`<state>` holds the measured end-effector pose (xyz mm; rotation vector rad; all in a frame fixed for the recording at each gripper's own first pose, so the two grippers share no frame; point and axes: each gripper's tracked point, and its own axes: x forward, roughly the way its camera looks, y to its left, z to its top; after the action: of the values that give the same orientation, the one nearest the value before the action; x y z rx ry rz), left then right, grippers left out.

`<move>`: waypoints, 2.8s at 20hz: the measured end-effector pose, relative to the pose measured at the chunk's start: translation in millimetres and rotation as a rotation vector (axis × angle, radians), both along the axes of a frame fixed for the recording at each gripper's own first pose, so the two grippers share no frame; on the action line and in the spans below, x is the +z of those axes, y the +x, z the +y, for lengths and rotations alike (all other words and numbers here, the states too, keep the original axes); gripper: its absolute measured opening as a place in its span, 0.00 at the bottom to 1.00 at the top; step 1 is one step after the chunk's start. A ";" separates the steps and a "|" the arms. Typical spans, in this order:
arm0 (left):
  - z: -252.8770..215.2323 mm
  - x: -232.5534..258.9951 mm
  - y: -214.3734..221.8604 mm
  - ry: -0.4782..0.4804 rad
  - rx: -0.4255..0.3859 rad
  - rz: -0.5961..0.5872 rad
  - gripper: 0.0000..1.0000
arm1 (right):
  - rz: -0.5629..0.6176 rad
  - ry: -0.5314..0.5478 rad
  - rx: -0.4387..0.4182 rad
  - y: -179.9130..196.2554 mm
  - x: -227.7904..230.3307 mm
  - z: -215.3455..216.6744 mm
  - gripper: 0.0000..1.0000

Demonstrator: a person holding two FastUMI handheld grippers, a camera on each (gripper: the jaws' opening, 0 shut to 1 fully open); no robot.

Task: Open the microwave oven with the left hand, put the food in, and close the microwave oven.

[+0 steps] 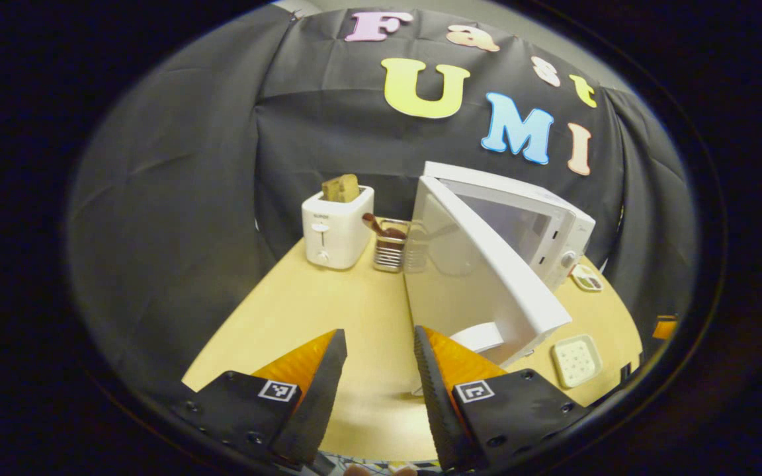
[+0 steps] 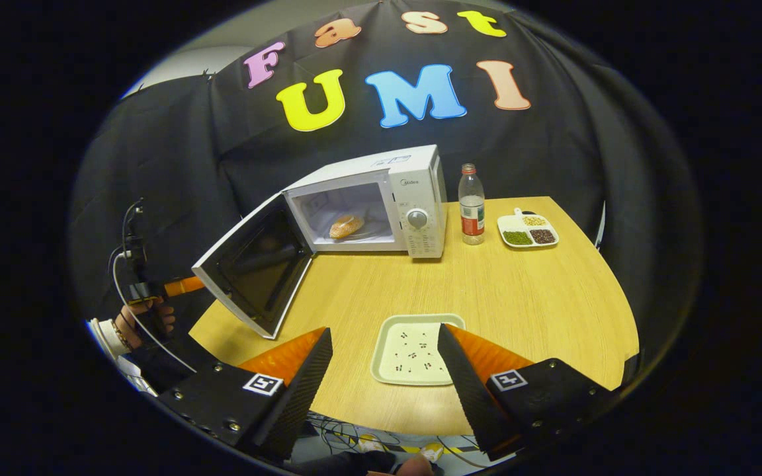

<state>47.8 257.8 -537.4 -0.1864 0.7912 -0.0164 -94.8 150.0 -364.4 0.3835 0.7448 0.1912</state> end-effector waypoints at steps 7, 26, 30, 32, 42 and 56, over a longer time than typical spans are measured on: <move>-109.2 -2.0 12.9 -0.037 -0.058 0.045 0.72 | -0.029 0.136 -0.103 -20.9 24.7 -35.8 0.98; -268.7 -0.1 182.8 -0.032 -0.479 -0.152 0.76 | 0.082 0.070 -0.409 11.9 36.7 -36.0 0.98; -291.5 -7.3 205.1 0.006 -0.539 -0.183 0.73 | 0.096 0.069 -0.444 13.0 38.3 -36.5 0.98; -297.4 -10.4 213.4 -0.012 -0.520 -0.178 0.74 | 0.116 0.063 -0.452 14.1 36.2 -38.1 0.98; -291.7 -28.9 248.1 -0.066 -0.425 -0.148 0.79 | 0.129 0.024 -0.445 28.1 39.6 -42.1 0.98; -316.2 -37.5 250.9 -0.107 -0.448 -0.110 0.77 | 0.164 0.030 -0.425 28.3 34.2 -35.1 0.98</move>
<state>298.8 -58.3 -574.9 -0.1054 0.7096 -0.4894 -66.5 114.9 -330.2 0.5812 0.8046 -0.2315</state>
